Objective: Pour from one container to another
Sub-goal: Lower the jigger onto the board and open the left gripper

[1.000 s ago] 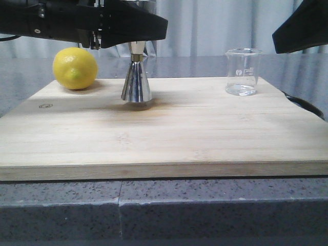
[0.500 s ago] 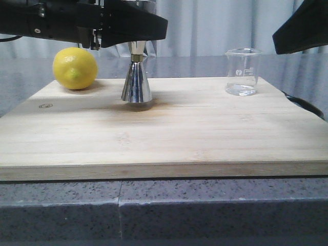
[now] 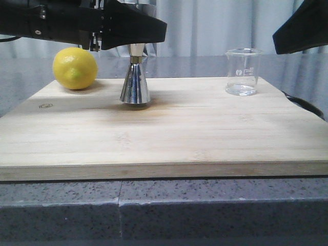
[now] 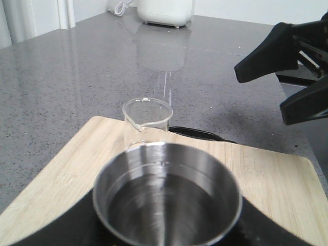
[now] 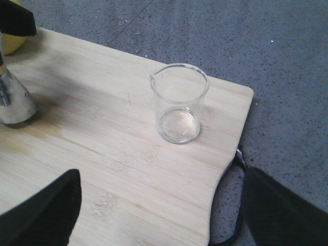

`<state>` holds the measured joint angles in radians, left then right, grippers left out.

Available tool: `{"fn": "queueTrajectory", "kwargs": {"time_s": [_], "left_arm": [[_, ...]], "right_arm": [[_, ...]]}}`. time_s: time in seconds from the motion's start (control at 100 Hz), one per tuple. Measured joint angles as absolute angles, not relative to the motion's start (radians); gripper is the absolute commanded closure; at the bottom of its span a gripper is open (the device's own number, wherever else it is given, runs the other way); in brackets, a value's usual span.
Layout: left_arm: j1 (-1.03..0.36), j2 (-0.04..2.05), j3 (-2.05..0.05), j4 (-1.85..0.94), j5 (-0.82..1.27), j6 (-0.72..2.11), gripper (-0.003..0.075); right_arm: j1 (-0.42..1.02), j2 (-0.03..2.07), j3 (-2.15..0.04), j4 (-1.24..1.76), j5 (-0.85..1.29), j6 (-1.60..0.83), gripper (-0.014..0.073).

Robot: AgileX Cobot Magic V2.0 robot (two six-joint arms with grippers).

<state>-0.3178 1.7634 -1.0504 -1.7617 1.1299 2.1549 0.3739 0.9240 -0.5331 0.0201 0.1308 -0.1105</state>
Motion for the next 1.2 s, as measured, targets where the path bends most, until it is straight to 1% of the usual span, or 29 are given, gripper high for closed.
{"fn": "queueTrajectory", "kwargs": {"time_s": [0.76,1.06,1.13,1.2], "left_arm": [[-0.318,1.774,-1.049,-1.746,1.126,2.155,0.05],[-0.318,1.789,-1.049,-1.755,1.154,2.159,0.0493],[-0.318,1.789,-1.049,-1.755,1.154,2.159,0.0464],[-0.318,1.789,-1.049,-1.755,1.154,2.159,0.0406]], "right_arm": [[0.374,0.924,-0.533,0.02,0.116,-0.111,0.0039],[0.374,0.924,-0.533,0.02,0.112,-0.111,0.0039],[0.374,0.924,-0.533,0.02,0.112,-0.111,0.0039],[0.374,0.924,-0.533,0.02,0.11,-0.111,0.0039]]}}
